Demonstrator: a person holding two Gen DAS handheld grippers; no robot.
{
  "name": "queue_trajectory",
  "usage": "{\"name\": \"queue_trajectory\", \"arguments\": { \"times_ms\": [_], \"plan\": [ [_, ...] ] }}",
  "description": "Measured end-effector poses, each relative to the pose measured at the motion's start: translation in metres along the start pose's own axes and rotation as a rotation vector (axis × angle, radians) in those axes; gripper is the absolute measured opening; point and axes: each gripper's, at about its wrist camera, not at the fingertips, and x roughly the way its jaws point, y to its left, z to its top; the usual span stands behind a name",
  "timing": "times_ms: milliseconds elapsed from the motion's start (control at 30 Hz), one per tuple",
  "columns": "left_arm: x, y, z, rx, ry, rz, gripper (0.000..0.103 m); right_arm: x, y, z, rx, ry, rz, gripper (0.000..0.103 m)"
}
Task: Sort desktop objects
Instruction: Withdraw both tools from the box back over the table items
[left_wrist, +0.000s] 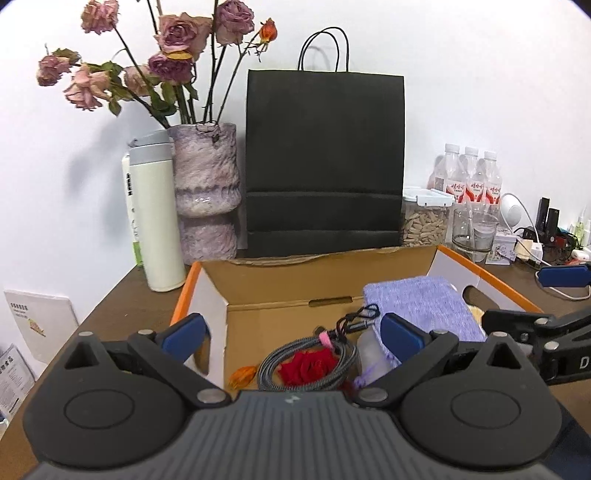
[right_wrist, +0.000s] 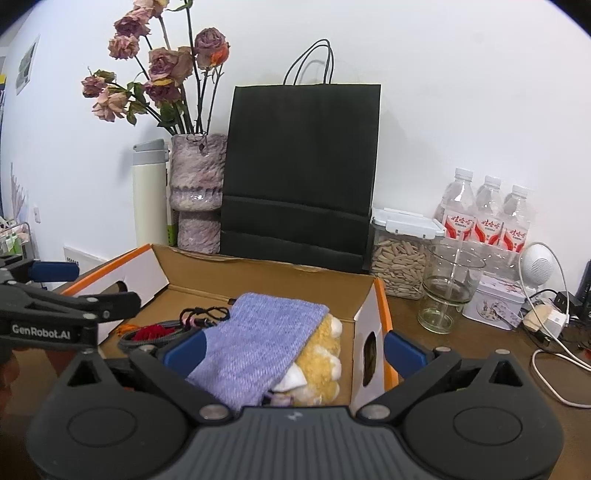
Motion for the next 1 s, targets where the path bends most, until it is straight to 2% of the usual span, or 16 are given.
{"name": "queue_trajectory", "arguments": {
  "times_ms": [200,533,1000],
  "plan": [
    [-0.022,0.004,-0.01,-0.015,-0.01,0.011,0.103,-0.027,0.002,-0.009,0.012,-0.029,-0.01,0.103],
    [-0.05,0.009,-0.027,-0.047,-0.003,0.019,0.103,-0.052,0.005,-0.032,0.03,0.005,-0.017,0.103],
    [-0.082,0.011,-0.055,-0.035,0.084,0.022,0.103,-0.082,0.01,-0.062,0.057,0.063,-0.017,0.103]
  ]
}}
